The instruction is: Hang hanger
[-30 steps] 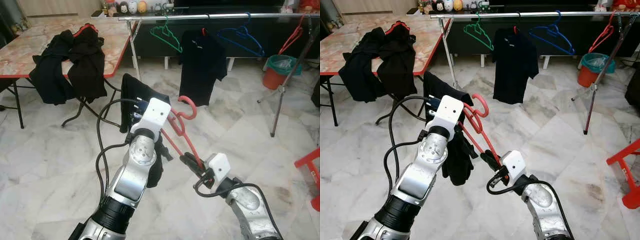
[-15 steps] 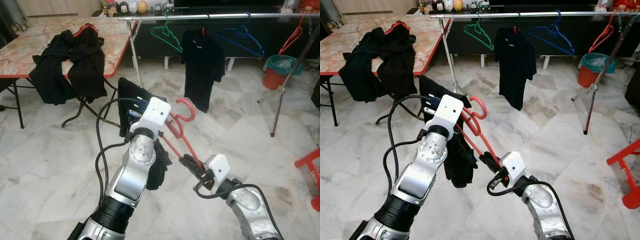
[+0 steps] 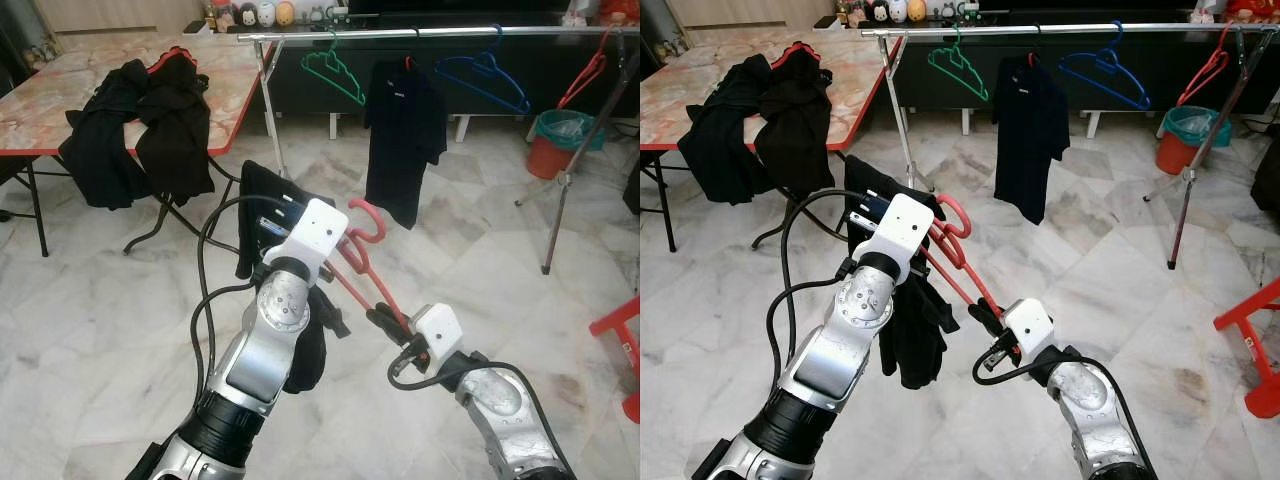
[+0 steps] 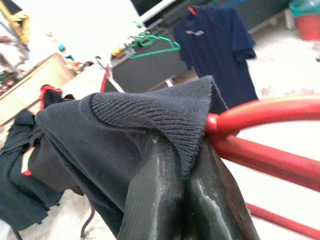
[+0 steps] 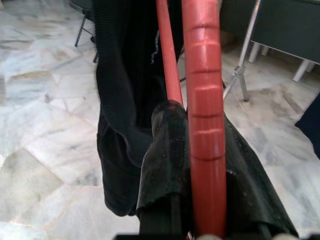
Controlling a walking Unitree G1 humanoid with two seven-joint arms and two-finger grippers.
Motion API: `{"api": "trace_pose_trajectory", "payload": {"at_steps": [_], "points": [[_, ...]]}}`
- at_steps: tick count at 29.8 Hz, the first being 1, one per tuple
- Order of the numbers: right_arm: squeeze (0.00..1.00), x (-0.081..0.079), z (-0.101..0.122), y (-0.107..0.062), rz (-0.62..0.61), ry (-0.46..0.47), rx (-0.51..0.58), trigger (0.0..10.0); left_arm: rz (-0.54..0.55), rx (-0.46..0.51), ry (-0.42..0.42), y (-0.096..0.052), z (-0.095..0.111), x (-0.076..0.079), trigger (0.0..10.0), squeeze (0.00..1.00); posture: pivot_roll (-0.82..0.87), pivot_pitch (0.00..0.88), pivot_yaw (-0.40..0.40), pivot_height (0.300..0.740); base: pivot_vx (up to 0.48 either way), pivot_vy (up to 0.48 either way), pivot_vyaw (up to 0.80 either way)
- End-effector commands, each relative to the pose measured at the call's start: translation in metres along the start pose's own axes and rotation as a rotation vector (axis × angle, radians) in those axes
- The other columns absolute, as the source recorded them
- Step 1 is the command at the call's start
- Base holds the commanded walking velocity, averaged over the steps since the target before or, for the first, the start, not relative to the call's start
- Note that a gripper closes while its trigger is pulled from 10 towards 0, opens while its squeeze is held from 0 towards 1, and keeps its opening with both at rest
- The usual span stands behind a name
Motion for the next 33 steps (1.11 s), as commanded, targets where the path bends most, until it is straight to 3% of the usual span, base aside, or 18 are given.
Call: {"api": "trace_pose_trajectory", "payload": {"at_steps": [1, 7, 10, 17, 18, 19, 23, 25, 28, 33], "points": [[0.0, 0.002, 0.013, 0.007, -0.001, -0.041, 0.047, 10.0, -0.047, -0.016, 0.009, -0.002, -0.004, 0.011, 0.0, 0.0, 0.0, 0.023, 0.068, 0.74, 0.0, 0.0, 0.0], [0.0, -0.001, 0.003, 0.002, 0.035, -0.11, -0.006, 10.0, -0.043, 0.008, 0.063, -0.002, 0.002, 0.005, 0.0, 0.0, 0.0, 0.023, 0.07, 0.74, 0.0, 0.0, 0.0], [0.0, -0.003, -0.012, -0.003, 0.09, -0.21, -0.088, 10.0, -0.012, 0.013, 0.103, -0.001, 0.003, -0.01, 0.0, 0.0, 0.0, 0.024, 0.07, 0.74, 0.0, 0.0, 0.0], [0.0, 0.006, -0.04, -0.012, 0.077, -0.293, -0.24, 10.0, 0.008, -0.005, 0.181, -0.004, -0.001, -0.031, 0.0, 0.0, 0.01, 0.024, 0.068, 0.74, 0.0, 0.0, 0.0], [0.0, 0.006, -0.043, -0.013, 0.085, -0.303, -0.252, 10.0, 0.005, -0.013, 0.193, -0.005, -0.003, -0.032, 2.3, 0.0, 0.01, 0.024, 0.068, 0.74, 0.0, 0.0, 0.0], [0.0, 0.007, -0.045, -0.013, 0.079, -0.304, -0.269, 10.0, 0.009, -0.014, 0.196, -0.005, -0.004, -0.034, 10.0, 0.0, 0.01, 0.024, 0.067, 0.74, 0.0, 0.0, 0.0], [0.0, 0.005, -0.048, -0.015, 0.099, -0.3, -0.277, 10.0, -0.003, -0.035, 0.209, -0.008, -0.011, -0.036, 10.0, 0.0, 0.01, 0.024, 0.066, 0.74, 0.0, 0.0, 0.0], [0.0, -0.013, -0.054, -0.024, 0.233, -0.288, -0.28, 10.0, 0.012, -0.067, 0.204, -0.008, -0.021, -0.042, 10.0, 0.0, 0.01, 0.023, 0.065, 0.74, 0.0, 0.0, 0.0], [0.0, -0.017, -0.053, -0.027, 0.261, -0.299, -0.266, 10.0, 0.014, -0.079, 0.214, -0.008, -0.024, -0.045, 10.0, 0.0, 0.01, 0.021, 0.065, 0.74, 0.0, 0.0, 0.0], [0.0, -0.03, -0.045, -0.03, 0.343, -0.222, -0.217, 10.0, 0.008, -0.101, 0.235, -0.009, -0.031, -0.049, 10.0, 0.0, 0.0, 0.016, 0.064, 0.74, 0.0, 0.0, 0.0]]}}
Point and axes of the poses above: a point about 5 cm out from each wrist's last joint towards the gripper, its own y axis pointing out of the wrist towards the gripper, its own z axis along the axis of the wrist's last joint, x = y × z, the point moved 6 cm from there along y, pointing out of the wrist towards the gripper, and after that the axes turned 9 degrees about -y, right-handed, at the moved point
